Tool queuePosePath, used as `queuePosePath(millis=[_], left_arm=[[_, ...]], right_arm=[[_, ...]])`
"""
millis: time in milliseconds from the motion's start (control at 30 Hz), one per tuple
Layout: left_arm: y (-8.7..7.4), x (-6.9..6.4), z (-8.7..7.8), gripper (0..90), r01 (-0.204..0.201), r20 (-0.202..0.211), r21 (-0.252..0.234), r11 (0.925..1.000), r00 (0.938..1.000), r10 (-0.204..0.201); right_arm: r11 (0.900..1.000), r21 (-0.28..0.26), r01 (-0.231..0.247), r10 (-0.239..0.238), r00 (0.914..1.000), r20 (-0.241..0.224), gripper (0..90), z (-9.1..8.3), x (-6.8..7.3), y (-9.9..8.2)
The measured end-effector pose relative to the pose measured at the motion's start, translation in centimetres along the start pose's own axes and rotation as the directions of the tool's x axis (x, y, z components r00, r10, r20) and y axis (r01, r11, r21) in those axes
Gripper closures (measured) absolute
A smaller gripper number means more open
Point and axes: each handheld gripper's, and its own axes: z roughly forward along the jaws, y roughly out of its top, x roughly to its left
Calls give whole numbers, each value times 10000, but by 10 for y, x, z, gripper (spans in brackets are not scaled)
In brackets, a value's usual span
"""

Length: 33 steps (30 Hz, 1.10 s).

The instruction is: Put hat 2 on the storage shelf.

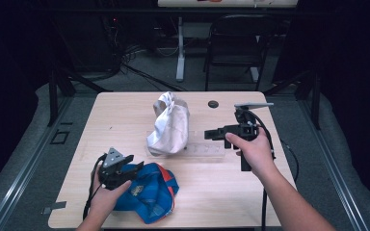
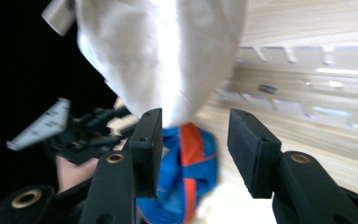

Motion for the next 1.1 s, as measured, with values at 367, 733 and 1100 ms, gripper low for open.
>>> queuePosePath(millis=[367,733,1100], left_arm=[[-19,24,-24,511,708,-386,66,9975,9968,-704],[-35,34,-37,525,582,-797,213,9981,9952,-564],[-45,35,-29,520,407,-784,432,9982,9962,-372]], right_arm=[[9988,-79,489,-485,9979,425,607,3,-29,-54],[9976,-283,634,-624,9974,353,643,9,-52,-91],[9974,-1,716,-716,9969,330,642,31,-65,-115]])
